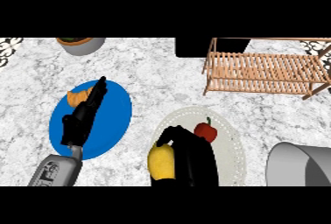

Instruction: Pick the lemon from the placemat and place it in the tiered shelf

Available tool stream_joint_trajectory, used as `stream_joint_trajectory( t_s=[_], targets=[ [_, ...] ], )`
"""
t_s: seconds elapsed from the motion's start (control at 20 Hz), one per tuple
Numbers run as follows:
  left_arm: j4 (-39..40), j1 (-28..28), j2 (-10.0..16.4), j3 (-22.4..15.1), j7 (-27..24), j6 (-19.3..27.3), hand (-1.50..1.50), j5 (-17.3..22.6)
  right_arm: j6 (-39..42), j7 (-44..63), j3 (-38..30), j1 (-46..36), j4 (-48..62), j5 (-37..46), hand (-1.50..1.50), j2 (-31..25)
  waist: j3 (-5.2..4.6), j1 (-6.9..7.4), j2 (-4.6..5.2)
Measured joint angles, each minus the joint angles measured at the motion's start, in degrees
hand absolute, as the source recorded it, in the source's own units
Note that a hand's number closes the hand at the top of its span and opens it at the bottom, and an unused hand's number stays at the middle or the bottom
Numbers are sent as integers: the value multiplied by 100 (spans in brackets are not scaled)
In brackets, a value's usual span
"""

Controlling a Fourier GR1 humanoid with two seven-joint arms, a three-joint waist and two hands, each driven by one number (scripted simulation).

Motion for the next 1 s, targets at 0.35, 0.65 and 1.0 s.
stream_joint_trajectory(
  t_s=[0.35,0.65,1.0],
  targets=[
    [-140,170,-85,-54,40,47,0,-92,155,465,-146,-433,-1170,736,150,1,-19,-21,-24],
    [-109,156,-169,-59,32,110,0,-169,782,755,-680,-1101,-1742,1325,150,-33,-15,-43,-25],
    [-61,150,-151,20,3,16,0,-135,1450,686,-1577,-1871,-1976,1724,150,-30,-11,-38,-21]
  ],
)
